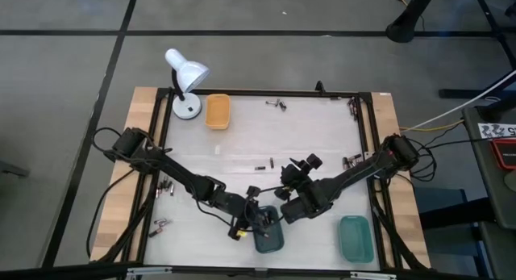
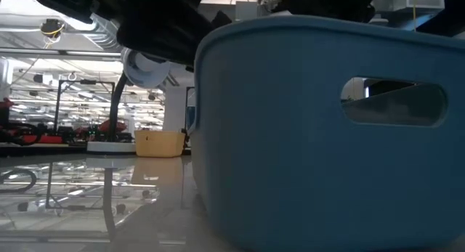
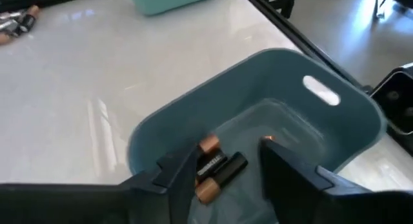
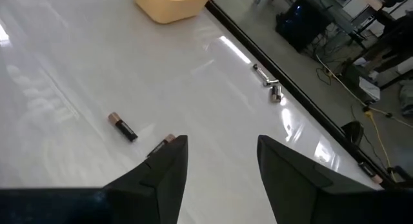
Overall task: Sort batteries
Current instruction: Put the black battery into the blue bin
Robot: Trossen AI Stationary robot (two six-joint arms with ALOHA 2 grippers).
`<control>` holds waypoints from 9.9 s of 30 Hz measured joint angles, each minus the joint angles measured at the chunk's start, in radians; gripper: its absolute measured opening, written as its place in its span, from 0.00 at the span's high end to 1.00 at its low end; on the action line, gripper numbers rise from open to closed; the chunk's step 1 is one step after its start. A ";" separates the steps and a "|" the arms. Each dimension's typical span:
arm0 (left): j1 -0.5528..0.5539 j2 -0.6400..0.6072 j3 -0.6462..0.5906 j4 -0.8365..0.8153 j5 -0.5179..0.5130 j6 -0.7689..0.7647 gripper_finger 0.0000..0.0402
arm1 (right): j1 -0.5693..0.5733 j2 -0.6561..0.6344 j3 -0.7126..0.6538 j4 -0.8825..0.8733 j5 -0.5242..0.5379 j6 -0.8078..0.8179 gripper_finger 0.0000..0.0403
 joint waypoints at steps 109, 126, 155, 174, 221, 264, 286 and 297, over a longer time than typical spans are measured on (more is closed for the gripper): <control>-0.559 -0.155 -0.179 -0.979 0.562 -1.730 0.68 | -0.275 -1.022 -0.766 0.439 -0.464 -0.973 0.53; -0.553 -0.152 -0.178 -0.980 0.579 -1.736 0.91 | -0.275 -1.021 -0.766 0.442 -0.464 -0.973 0.53; -0.282 -0.150 0.208 -0.906 -0.289 -1.276 0.89 | -0.275 -1.021 -0.766 0.488 -0.472 -0.973 0.53; -0.015 0.046 0.210 -0.247 -0.143 -0.560 0.89 | -0.275 -1.022 -0.766 0.402 -0.630 -0.914 0.53; 0.176 -0.070 0.211 -0.243 -0.223 0.091 0.70 | -0.661 -0.775 -0.762 0.084 -0.734 -0.393 0.53; 0.199 -0.270 -0.079 -0.011 -0.186 0.045 0.70 | -0.660 -0.666 -0.992 0.307 -0.942 -0.287 0.73; 0.271 -0.339 -0.252 0.016 -0.281 -0.027 0.70 | -0.608 -0.663 -0.844 0.626 -1.104 -0.463 0.89; 0.293 -0.452 -0.425 0.236 -0.279 -0.043 0.70 | -0.230 -0.612 -0.742 1.116 -0.983 -0.499 0.89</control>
